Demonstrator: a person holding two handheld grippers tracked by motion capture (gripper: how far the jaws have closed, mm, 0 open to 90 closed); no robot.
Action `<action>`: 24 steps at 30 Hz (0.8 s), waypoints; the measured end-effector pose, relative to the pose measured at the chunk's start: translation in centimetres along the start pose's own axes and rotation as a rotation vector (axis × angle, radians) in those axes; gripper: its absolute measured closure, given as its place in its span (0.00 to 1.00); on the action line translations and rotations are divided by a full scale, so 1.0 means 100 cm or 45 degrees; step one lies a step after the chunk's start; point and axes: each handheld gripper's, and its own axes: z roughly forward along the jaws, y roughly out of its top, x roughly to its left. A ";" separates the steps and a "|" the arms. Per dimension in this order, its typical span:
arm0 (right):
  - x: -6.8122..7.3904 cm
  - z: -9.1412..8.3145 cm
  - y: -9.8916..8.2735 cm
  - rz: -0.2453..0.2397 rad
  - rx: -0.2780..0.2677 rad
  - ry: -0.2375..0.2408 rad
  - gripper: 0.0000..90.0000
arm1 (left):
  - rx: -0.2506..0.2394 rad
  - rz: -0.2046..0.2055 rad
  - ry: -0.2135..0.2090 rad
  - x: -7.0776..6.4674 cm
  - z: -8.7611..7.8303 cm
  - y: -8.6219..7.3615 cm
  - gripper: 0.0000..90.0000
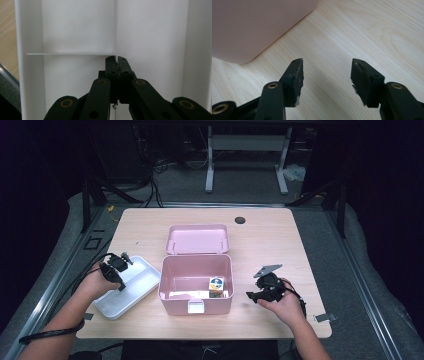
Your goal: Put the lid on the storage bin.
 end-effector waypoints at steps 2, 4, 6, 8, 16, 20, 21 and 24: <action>0.000 0.000 0.000 0.001 0.000 -0.001 0.48 | 0.002 0.011 0.007 0.001 -0.002 -0.001 0.99; 0.000 0.000 0.000 0.003 0.003 -0.006 0.48 | -0.001 0.015 0.007 0.002 -0.005 -0.003 0.99; 0.000 -0.001 0.000 0.004 0.002 -0.007 0.48 | -0.003 0.014 0.008 0.003 -0.009 -0.004 0.99; 0.000 -0.001 0.000 0.004 0.001 -0.007 0.48 | -0.009 0.015 0.018 0.003 -0.013 -0.005 0.99; -0.001 -0.001 -0.001 0.018 -0.001 -0.007 0.48 | -0.050 0.009 -0.006 0.008 -0.037 -0.008 0.99; -0.002 0.000 -0.001 0.016 -0.003 -0.004 0.48 | -0.068 0.012 -0.015 0.009 -0.053 -0.008 0.99; -0.002 0.000 -0.001 0.015 -0.003 -0.005 0.48 | -0.080 0.011 -0.013 0.009 -0.057 -0.008 0.99; -0.003 -0.001 -0.001 0.016 -0.005 -0.004 0.49 | -0.091 0.020 -0.011 0.010 -0.071 -0.007 0.99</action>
